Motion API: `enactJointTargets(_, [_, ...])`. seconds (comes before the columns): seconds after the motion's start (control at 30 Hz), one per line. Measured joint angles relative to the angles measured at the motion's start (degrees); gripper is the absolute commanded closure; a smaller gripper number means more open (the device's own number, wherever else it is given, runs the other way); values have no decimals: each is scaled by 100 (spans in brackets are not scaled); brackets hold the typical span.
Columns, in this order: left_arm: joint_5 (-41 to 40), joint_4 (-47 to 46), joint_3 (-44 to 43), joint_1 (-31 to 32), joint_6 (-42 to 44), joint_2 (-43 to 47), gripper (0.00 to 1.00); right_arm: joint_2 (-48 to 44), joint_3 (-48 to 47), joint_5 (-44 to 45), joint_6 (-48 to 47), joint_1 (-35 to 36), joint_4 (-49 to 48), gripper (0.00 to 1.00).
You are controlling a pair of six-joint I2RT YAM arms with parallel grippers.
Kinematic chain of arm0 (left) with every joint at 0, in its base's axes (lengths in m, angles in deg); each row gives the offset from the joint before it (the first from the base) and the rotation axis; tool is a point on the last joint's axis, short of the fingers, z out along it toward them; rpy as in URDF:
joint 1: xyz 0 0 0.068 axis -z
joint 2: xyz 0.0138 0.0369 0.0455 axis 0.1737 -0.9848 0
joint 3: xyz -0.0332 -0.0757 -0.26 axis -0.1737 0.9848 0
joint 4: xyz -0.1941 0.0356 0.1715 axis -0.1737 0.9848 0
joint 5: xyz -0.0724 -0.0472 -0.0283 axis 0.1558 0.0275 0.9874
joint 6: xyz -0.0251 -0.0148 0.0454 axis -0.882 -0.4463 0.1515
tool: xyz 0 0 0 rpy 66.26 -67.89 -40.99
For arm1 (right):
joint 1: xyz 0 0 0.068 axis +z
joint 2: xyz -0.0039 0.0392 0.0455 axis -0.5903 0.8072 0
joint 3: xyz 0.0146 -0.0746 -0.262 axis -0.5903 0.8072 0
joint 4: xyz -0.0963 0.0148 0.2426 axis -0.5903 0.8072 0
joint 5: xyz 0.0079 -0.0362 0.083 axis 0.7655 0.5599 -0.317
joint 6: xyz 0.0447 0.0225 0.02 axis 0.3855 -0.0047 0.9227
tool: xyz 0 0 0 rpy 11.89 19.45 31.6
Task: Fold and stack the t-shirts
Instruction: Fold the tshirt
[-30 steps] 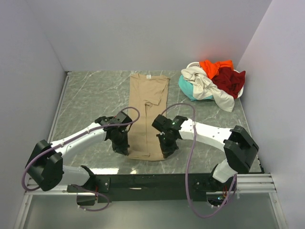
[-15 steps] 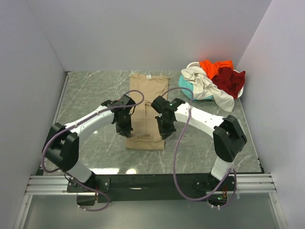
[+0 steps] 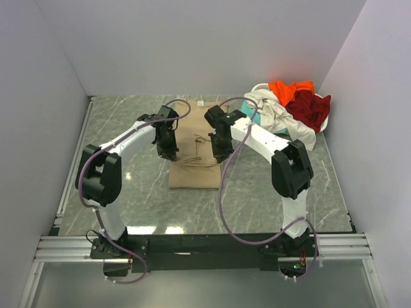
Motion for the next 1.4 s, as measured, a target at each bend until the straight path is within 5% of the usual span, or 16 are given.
enactJointTargets(0.37, [297, -57, -1001, -420, 210, -931, 100, 1060, -1495, 142, -321, -391, 343, 100])
enactJointTargets(0.77, [612, -81, -1458, -605, 247, -1375, 99, 1491, -2120, 133, -487, -675, 588, 100])
enactJointTargets(0.83, [614, -85, -1497, -614, 240, -1419, 85, 1565, -2188, 129, -511, -697, 608, 97])
enactJointTargets(1.0, [551, -79, -1598, -658, 186, -1482, 29, 1777, -2444, 153, -562, -765, 686, 47])
enactJointTargets(1.07, [470, -116, -1606, -684, 125, -1471, 20, 1808, -2514, 164, -605, -807, 693, 43])
enactJointTargets(1.4, [330, -516, -898, -726, 39, -776, 25, 1545, -2055, -57, -610, -868, 424, 44])
